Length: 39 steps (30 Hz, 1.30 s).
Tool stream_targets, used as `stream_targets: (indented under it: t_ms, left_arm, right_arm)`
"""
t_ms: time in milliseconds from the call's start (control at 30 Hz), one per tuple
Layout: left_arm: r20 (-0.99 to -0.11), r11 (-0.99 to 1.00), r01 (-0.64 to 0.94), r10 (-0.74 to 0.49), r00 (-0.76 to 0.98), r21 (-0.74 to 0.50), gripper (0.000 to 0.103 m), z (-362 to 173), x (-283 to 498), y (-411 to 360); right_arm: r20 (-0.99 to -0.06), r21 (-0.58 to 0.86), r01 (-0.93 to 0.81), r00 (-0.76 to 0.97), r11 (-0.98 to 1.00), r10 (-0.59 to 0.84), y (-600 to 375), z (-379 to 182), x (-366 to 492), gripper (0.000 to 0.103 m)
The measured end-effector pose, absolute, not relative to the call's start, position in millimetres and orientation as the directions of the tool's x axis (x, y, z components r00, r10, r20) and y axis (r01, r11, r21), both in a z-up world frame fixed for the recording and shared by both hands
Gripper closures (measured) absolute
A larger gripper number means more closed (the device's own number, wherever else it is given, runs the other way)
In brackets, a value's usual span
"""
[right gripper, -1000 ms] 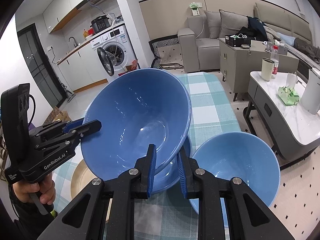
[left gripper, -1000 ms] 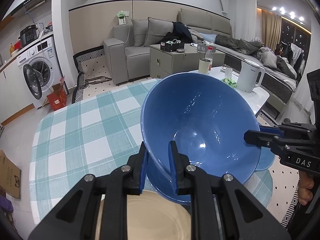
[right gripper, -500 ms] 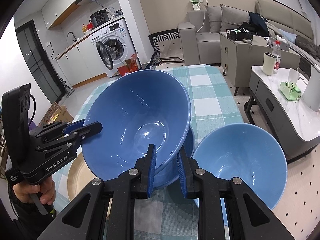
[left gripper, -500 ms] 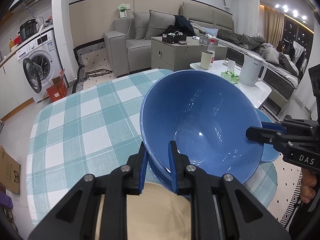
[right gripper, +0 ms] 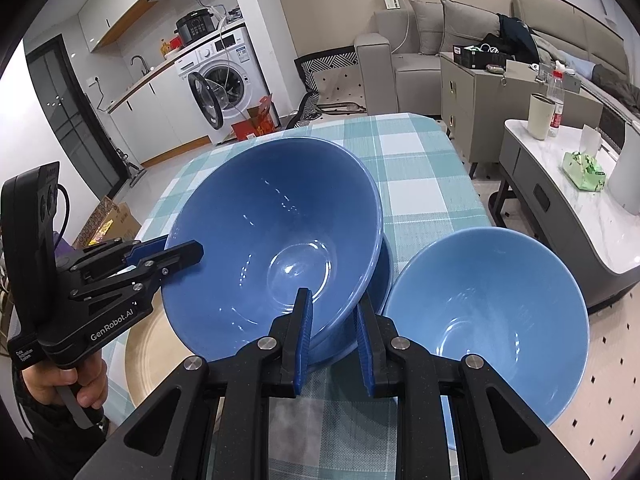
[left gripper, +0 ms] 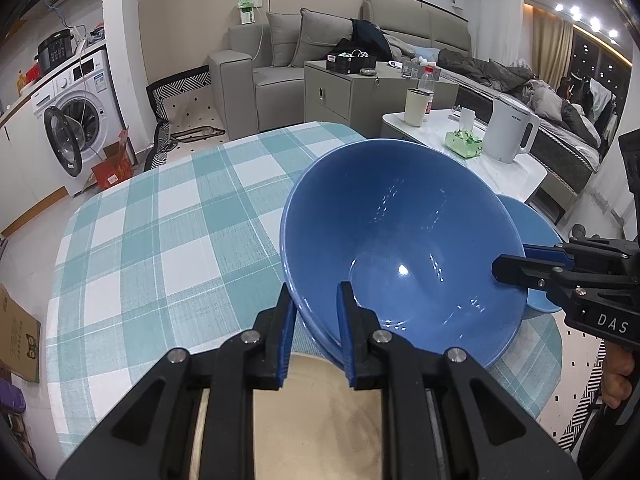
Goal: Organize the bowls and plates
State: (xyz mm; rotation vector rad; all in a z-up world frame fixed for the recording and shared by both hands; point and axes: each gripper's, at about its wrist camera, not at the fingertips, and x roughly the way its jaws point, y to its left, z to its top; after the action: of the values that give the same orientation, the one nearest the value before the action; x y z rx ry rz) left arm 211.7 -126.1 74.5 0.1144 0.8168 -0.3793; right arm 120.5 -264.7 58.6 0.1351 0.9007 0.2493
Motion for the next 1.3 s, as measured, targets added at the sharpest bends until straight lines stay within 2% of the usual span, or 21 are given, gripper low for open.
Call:
stream_targets:
  t_ms: [1300]
  left_arm:
    - [-0.775, 0.931, 0.366, -0.235, 0.587, -0.005, 0.085, 43, 221, -132]
  right_arm:
    - [-0.796, 0.072, -0.134, 0.590, 0.988, 0.138, -242, 35, 119, 0.081]
